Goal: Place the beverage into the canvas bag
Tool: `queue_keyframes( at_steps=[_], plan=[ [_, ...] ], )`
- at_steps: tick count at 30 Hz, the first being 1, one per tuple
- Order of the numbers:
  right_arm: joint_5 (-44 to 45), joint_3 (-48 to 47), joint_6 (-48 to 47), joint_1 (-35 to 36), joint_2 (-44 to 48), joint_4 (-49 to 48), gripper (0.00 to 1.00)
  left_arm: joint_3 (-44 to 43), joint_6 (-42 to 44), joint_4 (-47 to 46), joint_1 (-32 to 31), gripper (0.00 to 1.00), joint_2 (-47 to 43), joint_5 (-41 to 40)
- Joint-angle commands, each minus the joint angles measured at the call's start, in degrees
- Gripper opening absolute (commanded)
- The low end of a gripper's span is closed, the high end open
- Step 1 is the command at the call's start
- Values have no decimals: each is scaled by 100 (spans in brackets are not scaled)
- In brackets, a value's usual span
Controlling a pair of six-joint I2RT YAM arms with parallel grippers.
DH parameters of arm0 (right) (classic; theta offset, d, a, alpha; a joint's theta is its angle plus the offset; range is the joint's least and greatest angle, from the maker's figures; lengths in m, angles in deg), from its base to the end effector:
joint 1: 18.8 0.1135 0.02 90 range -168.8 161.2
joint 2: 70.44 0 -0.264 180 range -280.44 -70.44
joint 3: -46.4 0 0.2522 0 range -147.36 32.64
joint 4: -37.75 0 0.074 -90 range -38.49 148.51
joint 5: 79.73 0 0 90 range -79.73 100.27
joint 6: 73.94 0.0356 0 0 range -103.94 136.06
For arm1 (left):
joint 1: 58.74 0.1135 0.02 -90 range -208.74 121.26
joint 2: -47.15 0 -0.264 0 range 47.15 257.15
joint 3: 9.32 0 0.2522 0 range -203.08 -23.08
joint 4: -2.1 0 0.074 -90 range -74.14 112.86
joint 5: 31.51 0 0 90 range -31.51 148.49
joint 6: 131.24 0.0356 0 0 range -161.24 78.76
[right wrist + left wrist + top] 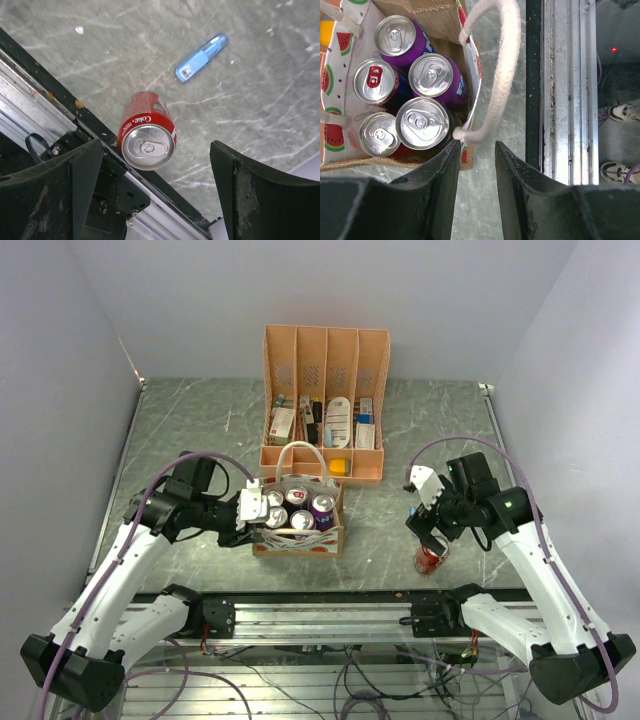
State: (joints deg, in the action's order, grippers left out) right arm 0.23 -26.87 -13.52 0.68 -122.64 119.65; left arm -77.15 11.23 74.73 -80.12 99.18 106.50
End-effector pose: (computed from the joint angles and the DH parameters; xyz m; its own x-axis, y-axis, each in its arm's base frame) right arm 0.1362 0.0548 0.3175 -0.5143 -0.6975 -0.4990 -0.7616 0.6389 -0.1082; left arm 0.1335 -0.0807 0.3084 0.0189 0.5624 -0.8267 0.9974 0.0472 0.0549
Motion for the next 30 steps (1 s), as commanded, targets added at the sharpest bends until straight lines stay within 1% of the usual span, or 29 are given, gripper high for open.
queue_keyframes(
  at_steps=[1,9,16,21,30],
  plan=[
    [288,349,6,-40,38,97,89,54,3,-246,75,45,-122,103],
    [360,681,-29,-40,59,151,90,50,-1,-269,135,45,-74,118],
    [494,1000,-95,-41,-6,11,90,-38,-25,-252,214,44,4,176],
    [361,1071,-212,-37,-74,-25,89,-25,-36,-248,278,44,-8,232],
    [433,998,-588,-41,-449,173,86,22,0,-271,302,45,-32,176]
  ],
)
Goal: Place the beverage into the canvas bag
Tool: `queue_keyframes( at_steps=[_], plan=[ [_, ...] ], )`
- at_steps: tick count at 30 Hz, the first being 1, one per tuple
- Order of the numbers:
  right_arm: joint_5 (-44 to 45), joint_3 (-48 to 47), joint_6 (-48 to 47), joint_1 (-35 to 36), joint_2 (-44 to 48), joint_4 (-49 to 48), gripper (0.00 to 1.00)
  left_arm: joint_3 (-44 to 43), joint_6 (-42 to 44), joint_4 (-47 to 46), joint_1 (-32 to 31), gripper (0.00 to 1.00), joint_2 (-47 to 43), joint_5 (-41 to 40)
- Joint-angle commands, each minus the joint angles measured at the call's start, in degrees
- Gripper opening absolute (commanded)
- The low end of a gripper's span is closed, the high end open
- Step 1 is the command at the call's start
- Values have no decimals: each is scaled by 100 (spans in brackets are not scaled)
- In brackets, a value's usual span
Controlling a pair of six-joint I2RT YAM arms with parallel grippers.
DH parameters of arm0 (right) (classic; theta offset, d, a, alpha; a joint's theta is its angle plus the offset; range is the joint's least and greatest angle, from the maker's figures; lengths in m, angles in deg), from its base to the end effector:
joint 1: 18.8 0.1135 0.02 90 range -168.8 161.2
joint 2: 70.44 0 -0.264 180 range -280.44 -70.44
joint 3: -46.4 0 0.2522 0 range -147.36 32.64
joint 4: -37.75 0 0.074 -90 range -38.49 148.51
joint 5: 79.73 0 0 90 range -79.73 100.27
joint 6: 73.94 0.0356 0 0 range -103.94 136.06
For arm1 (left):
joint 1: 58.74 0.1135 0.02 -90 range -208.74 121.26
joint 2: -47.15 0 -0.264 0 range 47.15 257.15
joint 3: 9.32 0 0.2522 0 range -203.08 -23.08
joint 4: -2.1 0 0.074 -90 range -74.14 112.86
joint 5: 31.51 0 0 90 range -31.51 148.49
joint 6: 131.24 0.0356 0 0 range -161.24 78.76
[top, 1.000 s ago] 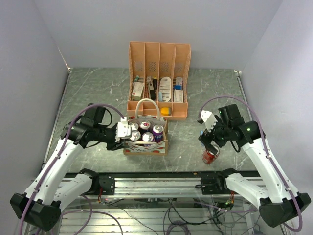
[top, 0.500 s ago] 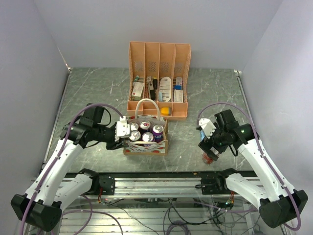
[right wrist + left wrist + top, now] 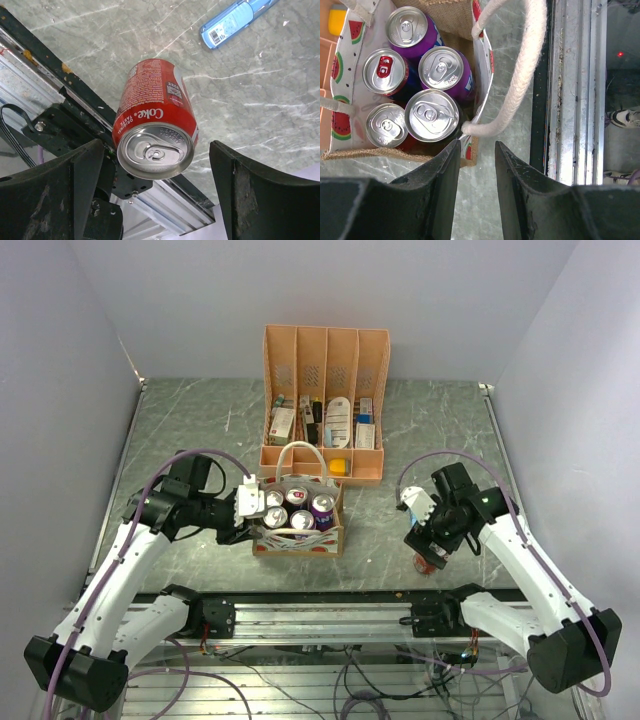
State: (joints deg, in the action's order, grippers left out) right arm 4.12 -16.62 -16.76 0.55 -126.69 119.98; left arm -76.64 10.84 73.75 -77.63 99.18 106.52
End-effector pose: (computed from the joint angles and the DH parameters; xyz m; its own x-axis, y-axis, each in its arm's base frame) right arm 0.1414 0.0537 0.2568 -0.5752 -0.7731 -0.2672 -0.7932 0.6070 -0.0489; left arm 0.1381 -0.0752 0.3067 -0.0059 0.5596 -0.8287 0.9939 0.0943 0.0566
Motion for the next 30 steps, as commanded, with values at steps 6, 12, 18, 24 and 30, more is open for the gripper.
queue_keyframes(
  at_steps=[6,12,18,24,30],
  plan=[
    [11,-15,-532,-23,-224,202,85,28,56,-183,61,45,-27,126],
    [-18,93,-703,-28,-374,68,82,44,42,-145,101,45,-91,213],
    [-141,97,-765,-24,-394,-81,76,94,96,-83,140,45,-169,242],
    [-332,-154,-840,-26,-187,-46,53,123,127,-108,141,45,-189,258],
    [-726,-768,-838,-24,-31,58,34,7,183,52,142,47,-212,320]
  ],
)
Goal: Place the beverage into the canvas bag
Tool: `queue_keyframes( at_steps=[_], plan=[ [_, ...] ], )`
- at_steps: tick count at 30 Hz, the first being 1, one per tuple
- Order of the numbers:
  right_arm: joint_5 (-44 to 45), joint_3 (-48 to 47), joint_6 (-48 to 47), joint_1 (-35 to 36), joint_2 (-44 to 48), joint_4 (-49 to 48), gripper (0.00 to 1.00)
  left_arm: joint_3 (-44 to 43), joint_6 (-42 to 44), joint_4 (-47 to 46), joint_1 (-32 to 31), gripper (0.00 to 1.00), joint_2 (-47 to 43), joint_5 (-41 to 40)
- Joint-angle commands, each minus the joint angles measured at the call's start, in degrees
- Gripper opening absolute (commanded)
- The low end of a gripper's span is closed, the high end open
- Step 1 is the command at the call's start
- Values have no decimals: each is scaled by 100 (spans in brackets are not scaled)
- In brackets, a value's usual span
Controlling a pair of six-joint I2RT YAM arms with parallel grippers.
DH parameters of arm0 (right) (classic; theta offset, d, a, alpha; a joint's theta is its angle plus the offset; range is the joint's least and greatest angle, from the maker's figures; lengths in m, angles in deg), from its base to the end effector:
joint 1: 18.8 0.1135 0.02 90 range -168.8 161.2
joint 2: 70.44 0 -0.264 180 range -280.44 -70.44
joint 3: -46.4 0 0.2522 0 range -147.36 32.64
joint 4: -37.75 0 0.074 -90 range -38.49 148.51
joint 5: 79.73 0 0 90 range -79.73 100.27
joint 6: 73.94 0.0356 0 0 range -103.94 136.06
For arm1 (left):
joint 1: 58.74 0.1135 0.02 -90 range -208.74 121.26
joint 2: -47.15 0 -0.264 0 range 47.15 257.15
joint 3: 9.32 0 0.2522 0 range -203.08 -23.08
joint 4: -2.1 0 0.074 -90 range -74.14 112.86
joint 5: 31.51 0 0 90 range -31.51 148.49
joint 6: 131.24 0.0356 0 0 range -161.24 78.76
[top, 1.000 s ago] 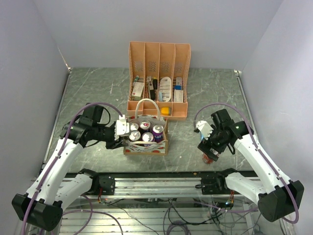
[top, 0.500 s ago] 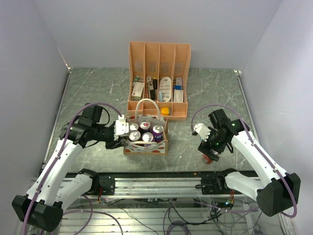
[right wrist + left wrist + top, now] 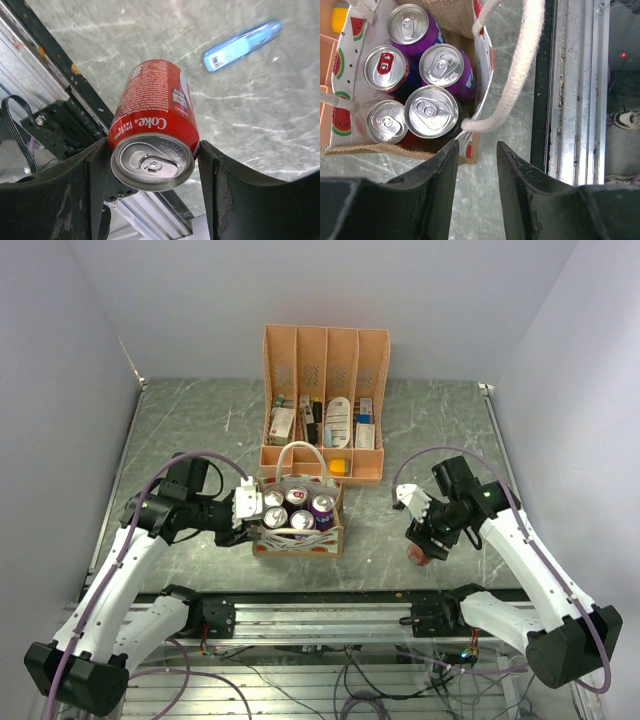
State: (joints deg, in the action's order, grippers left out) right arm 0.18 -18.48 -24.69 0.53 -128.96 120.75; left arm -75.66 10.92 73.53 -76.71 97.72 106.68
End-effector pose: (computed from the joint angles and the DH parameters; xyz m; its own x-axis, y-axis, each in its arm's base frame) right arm 0.1470 0.0582 0.2605 -0.4579 -0.8417 -0.2863 -0.8751 0.4834 -0.0217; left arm 0.1347 -0.0716 0.3053 -0.0035 0.5546 -0.8321 0.9918 0.1083 0.0679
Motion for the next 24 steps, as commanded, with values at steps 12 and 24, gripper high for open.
queue_keyframes(
  at_steps=[12,24],
  plan=[
    [-1365,-2983,244,-17,-545,117,17,-678,540,985,40,62,247,46],
    [-2263,-4168,642,727,-1105,-702,14,-645,37,686,31,72,149,185]
  ],
)
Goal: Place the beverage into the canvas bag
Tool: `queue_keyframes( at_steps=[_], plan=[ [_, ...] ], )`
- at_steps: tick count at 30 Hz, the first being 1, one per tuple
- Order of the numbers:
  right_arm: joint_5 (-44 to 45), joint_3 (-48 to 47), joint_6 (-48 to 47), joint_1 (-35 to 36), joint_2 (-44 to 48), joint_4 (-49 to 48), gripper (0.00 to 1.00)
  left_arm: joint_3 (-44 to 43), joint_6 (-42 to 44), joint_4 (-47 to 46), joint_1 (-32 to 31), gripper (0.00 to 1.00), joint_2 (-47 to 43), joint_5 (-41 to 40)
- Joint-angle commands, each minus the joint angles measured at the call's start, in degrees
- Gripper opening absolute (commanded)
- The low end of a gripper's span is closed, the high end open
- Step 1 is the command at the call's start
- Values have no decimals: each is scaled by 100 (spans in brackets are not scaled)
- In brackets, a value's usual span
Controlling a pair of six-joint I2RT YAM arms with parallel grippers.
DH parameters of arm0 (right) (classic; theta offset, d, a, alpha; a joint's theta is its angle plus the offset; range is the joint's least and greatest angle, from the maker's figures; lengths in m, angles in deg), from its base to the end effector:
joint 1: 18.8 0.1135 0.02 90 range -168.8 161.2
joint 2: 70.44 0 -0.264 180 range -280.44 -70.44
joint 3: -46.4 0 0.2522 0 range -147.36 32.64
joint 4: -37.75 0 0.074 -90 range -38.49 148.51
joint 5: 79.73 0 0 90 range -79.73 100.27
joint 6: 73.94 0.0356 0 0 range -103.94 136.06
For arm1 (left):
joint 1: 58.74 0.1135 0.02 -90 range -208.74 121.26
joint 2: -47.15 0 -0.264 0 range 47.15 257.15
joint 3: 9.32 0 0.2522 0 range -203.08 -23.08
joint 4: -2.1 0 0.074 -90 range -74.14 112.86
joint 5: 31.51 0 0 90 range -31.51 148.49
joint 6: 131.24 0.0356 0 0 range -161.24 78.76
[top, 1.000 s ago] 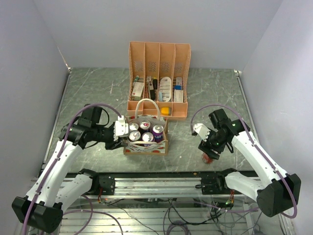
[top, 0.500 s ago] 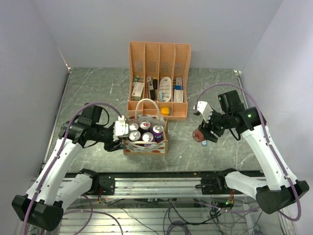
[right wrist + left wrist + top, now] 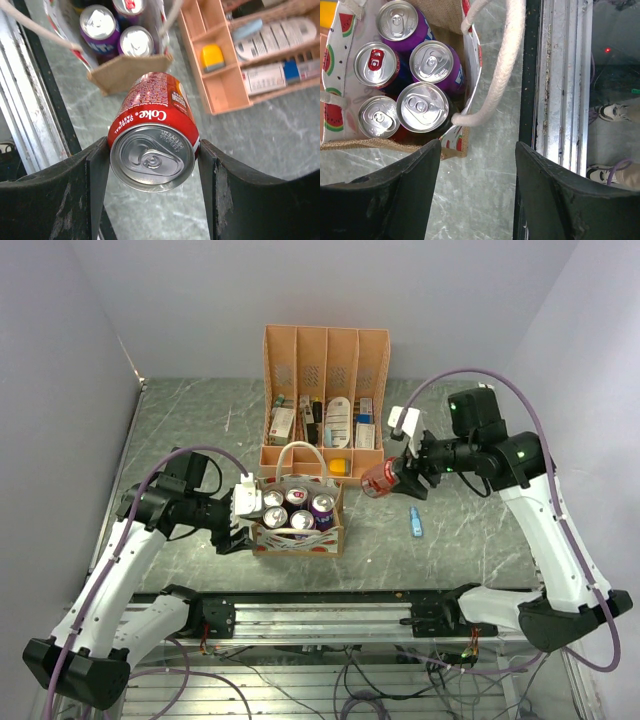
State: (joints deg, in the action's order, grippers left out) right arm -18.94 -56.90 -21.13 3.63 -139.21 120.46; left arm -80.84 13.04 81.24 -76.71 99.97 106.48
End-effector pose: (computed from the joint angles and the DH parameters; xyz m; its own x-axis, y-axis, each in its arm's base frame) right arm 0.1803 0.0932 0.4242 -0.1657 -0.6392 -0.7510 -0.9213 0.3719 -0.1133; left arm 0.1322 -0.0707 0.3196 -0.0323 0.5817 -0.8128 0.9959 0.0878 0.0232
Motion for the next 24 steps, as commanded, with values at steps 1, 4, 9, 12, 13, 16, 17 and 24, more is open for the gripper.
queue_keyframes(
  at_steps=[1,4,9,12,13,16,17,24],
  plan=[
    [-223,-348,390,695,-133,-779,14,-116,-192,-110,31,73,-102,166],
    [71,-333,515,1240,-256,-988,14,-3,-271,-331,31,73,-155,-105],
    [352,-406,449,1727,-666,-1116,14,170,-170,-357,31,73,-163,-264],
    [394,-476,441,1981,-880,-1208,14,256,-290,-550,31,74,-244,-275],
    [406,-503,447,2067,-956,-1222,13,274,-276,-546,31,74,-281,-277],
    [521,-494,448,2287,-1165,-1270,13,363,-247,-609,36,74,-340,-389],
    [587,-481,449,2367,-1210,-1290,13,381,-265,-606,39,74,-350,-423],
    [749,-421,449,2651,-1452,-1383,12,468,-158,-494,73,75,-507,-480]
  ],
)
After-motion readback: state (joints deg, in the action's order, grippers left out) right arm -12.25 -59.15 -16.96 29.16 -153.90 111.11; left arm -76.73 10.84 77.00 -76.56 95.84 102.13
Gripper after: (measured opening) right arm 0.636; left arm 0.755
